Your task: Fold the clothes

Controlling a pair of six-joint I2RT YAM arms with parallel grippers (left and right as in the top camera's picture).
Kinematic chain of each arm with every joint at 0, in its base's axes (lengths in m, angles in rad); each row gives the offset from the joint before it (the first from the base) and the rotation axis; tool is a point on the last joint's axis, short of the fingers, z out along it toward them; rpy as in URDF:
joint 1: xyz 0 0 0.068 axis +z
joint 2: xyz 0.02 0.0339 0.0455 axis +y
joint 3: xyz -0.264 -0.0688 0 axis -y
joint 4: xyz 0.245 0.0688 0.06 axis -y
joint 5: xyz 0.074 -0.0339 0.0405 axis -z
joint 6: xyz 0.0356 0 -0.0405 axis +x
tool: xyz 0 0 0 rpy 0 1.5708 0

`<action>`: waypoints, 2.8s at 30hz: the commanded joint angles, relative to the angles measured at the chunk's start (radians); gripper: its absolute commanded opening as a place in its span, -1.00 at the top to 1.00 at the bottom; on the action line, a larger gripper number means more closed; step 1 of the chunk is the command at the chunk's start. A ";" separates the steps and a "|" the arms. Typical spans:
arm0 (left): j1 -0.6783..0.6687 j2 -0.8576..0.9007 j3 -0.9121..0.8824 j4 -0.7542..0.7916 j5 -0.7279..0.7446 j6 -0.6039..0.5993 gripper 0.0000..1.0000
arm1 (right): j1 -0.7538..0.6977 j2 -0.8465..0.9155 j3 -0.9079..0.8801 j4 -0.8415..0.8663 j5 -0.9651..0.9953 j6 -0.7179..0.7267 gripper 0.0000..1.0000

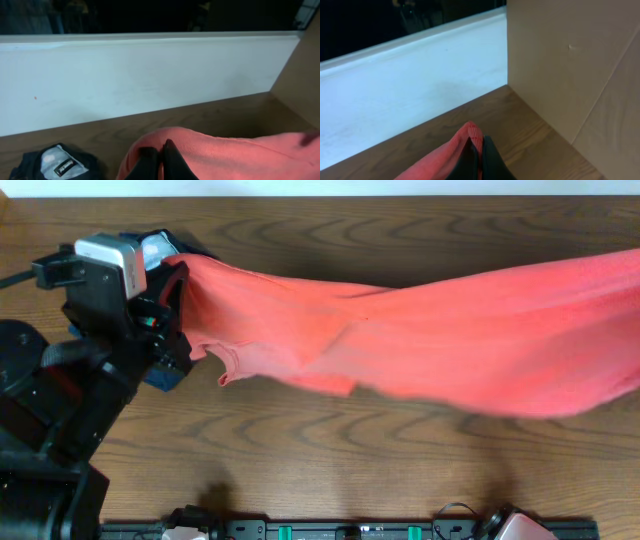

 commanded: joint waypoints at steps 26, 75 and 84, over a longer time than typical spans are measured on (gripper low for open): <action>0.130 0.749 0.186 1.326 0.122 -0.641 0.88 | 0.151 0.516 0.172 0.592 -0.067 0.293 0.98; 0.027 0.769 -0.442 -0.549 0.132 0.066 0.88 | 0.005 0.701 -0.488 -0.358 0.082 -0.031 0.98; 0.027 0.594 -0.567 -0.493 0.131 -0.006 0.88 | -0.098 0.512 -0.614 -0.263 0.078 0.021 0.98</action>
